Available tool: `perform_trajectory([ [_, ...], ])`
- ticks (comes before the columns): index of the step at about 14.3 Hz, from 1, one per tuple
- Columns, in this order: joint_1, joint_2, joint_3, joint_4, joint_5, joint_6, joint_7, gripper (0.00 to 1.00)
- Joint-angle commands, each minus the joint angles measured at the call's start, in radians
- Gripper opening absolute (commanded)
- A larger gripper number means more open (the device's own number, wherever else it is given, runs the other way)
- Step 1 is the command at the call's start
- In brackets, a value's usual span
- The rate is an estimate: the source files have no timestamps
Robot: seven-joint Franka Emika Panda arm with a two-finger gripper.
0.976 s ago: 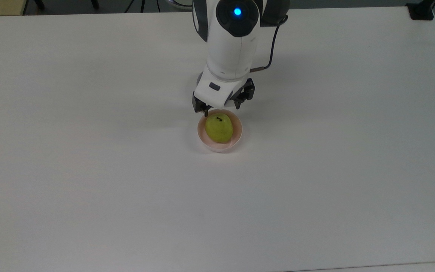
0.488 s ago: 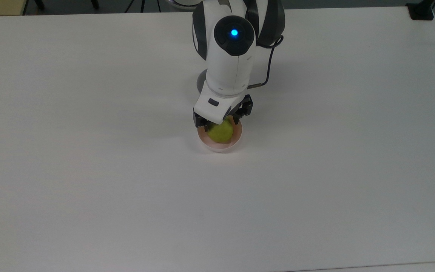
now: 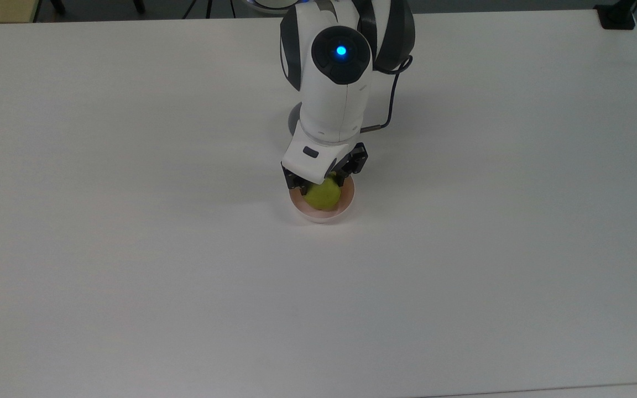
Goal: Pick up a pear from the bowl
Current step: 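Close the gripper around the green pear, then lift the pear up out of the pink bowl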
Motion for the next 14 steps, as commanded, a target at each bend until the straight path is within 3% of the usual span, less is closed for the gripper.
perform_trajectory([
  [1,0.006,-0.005,-0.007,-0.004,-0.018,0.014,0.001,0.51],
  [5,0.005,-0.041,-0.007,0.028,-0.005,-0.067,0.009,0.51],
  [11,-0.006,-0.14,-0.013,0.068,-0.002,-0.176,0.238,0.51],
  [14,-0.031,-0.158,-0.02,0.089,-0.002,-0.232,0.256,0.51],
])
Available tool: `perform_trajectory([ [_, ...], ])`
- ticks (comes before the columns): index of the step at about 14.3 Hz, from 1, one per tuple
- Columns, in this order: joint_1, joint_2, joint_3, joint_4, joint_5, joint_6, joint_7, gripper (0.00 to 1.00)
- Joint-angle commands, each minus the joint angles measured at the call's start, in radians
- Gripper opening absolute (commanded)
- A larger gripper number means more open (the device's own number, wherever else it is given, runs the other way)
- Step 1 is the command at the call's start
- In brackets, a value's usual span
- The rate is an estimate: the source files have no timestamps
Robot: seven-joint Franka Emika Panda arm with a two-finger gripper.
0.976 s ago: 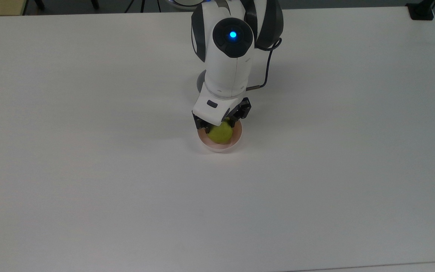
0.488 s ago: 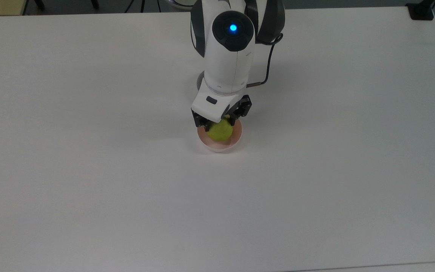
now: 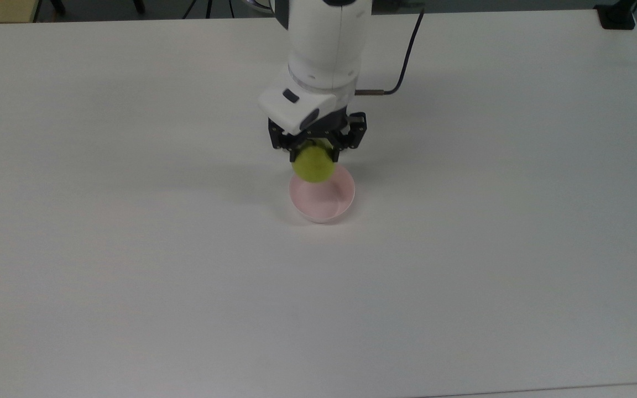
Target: Pick up a pear from the bowl
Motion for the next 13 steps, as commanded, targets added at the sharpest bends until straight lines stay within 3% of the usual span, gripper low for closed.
perform_trajectory([
  [1,-0.042,-0.03,-0.008,0.006,-0.006,-0.05,0.021,0.51],
  [7,-0.18,-0.023,-0.016,0.006,-0.005,-0.037,-0.236,0.52],
  [13,-0.262,0.073,-0.016,-0.001,-0.017,0.075,-0.364,0.55],
])
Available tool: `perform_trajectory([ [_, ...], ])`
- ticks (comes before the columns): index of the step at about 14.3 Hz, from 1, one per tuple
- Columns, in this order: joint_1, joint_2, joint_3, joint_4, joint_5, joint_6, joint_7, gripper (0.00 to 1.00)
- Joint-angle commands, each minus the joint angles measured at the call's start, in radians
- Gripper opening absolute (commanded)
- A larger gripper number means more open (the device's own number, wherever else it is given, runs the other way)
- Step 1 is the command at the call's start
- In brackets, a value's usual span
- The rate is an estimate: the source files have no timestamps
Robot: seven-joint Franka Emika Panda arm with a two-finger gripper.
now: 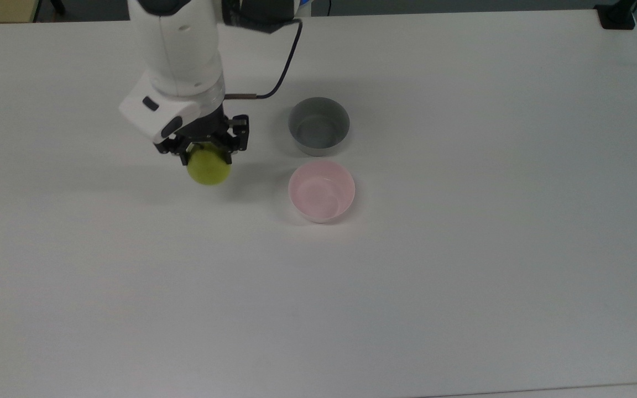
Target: Pick up a pear from the bowl
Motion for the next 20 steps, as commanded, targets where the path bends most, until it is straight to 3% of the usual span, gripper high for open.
perform_trajectory([
  [1,-0.023,0.051,-0.002,-0.008,-0.016,0.099,-0.051,0.55],
  [5,-0.035,0.113,-0.004,-0.008,-0.018,0.215,-0.049,0.55],
  [9,-0.033,0.145,-0.004,-0.005,-0.021,0.236,-0.047,0.62],
  [10,-0.033,0.145,-0.004,-0.005,-0.021,0.24,-0.046,0.66],
  [12,-0.033,0.145,-0.004,-0.006,-0.026,0.26,-0.038,0.87],
  [14,-0.035,0.139,-0.004,-0.003,-0.026,0.257,-0.038,0.91],
  [15,-0.035,0.128,-0.006,-0.003,-0.021,0.25,-0.037,0.99],
  [20,-0.021,0.03,-0.001,0.0,-0.021,0.129,0.055,1.0],
])
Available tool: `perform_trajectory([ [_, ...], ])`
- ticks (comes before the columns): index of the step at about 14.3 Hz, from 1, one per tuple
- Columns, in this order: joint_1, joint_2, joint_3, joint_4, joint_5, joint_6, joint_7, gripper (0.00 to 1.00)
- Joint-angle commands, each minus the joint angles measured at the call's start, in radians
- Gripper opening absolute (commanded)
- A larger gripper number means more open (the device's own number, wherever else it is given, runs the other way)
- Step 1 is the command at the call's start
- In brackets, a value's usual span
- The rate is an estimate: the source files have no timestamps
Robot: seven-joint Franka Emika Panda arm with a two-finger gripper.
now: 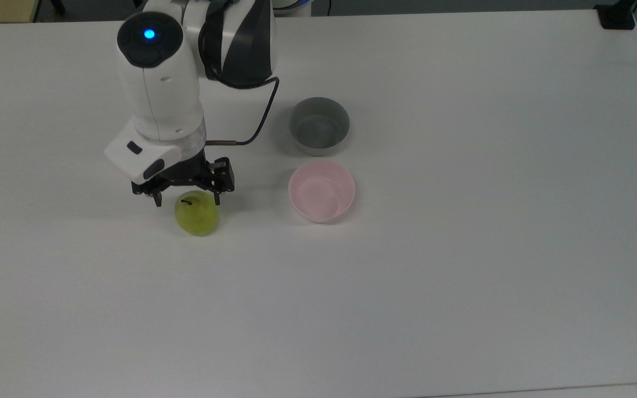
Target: Pick up a pear from the bowl
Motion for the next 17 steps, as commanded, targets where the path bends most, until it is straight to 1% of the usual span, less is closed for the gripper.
perform_trajectory([
  [1,0.019,-0.121,0.01,-0.02,-0.01,-0.141,0.104,1.0],
  [3,0.051,-0.181,0.01,-0.022,-0.01,-0.224,0.164,1.0],
  [6,0.13,-0.299,0.01,-0.028,-0.01,-0.393,0.277,1.0],
  [8,0.153,-0.38,0.01,-0.042,0.002,-0.478,0.301,1.0],
  [10,0.178,-0.434,0.004,-0.066,0.004,-0.504,0.319,1.0],
  [11,0.186,-0.452,-0.001,-0.066,0.004,-0.521,0.334,1.0],
  [17,0.177,-0.454,-0.001,-0.057,0.005,-0.552,0.319,1.0],
])
